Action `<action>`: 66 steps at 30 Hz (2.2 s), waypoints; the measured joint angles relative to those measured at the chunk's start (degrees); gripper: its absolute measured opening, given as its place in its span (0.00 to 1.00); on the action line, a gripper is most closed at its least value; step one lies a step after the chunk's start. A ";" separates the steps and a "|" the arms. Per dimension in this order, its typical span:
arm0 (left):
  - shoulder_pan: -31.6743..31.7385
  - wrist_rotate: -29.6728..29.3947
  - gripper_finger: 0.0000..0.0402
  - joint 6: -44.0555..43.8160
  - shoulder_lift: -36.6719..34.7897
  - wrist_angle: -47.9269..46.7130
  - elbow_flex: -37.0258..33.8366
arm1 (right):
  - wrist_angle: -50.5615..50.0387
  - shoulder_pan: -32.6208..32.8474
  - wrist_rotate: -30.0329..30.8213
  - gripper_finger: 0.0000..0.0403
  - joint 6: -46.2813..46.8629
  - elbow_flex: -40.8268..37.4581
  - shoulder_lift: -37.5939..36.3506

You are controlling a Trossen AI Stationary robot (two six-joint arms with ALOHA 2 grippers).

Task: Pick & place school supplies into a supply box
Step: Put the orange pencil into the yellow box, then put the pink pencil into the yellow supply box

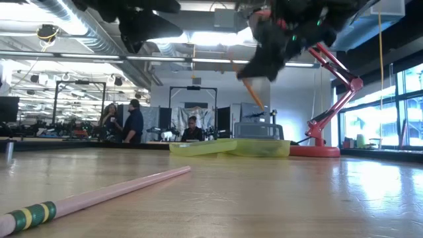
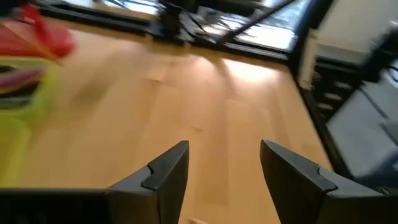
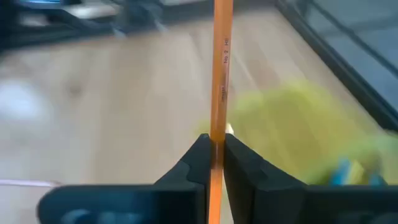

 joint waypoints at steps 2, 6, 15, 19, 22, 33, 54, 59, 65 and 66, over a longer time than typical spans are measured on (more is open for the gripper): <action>-0.02 2.51 0.47 0.24 0.00 0.01 0.00 | -1.64 -2.89 0.02 0.08 0.22 -0.06 1.32; -0.02 3.82 0.47 -1.67 0.00 -0.42 0.00 | -0.84 -7.47 -0.01 0.08 -0.06 -0.06 4.33; -0.02 3.73 0.47 -2.72 0.00 -0.78 0.00 | 5.13 -14.52 -0.01 0.08 -1.60 -0.03 11.13; -0.02 3.72 0.47 -2.68 0.00 -1.31 0.00 | 5.54 -15.93 -0.34 0.08 -2.60 -0.01 14.60; -0.02 3.71 0.47 -2.82 0.00 -1.69 0.00 | 5.44 -16.48 -0.19 0.09 -2.38 -0.01 16.44; -0.02 3.67 0.47 -2.96 0.00 -1.71 0.00 | 4.18 -16.50 2.38 0.09 1.49 -0.01 18.20; 0.09 3.79 0.47 -3.19 0.00 -1.71 0.00 | -2.24 -16.50 5.87 0.14 6.47 -0.01 18.05; 0.09 3.80 0.47 -3.18 0.00 -1.73 0.00 | -2.99 -16.50 5.90 0.14 6.82 -0.01 18.05; 0.09 3.83 0.47 -3.19 0.00 -2.25 0.00 | -3.10 -16.47 5.87 0.14 6.86 -0.01 17.87; 0.09 3.84 0.47 -3.39 0.00 -2.49 0.00 | -3.13 -16.29 5.81 0.14 6.15 -0.01 17.76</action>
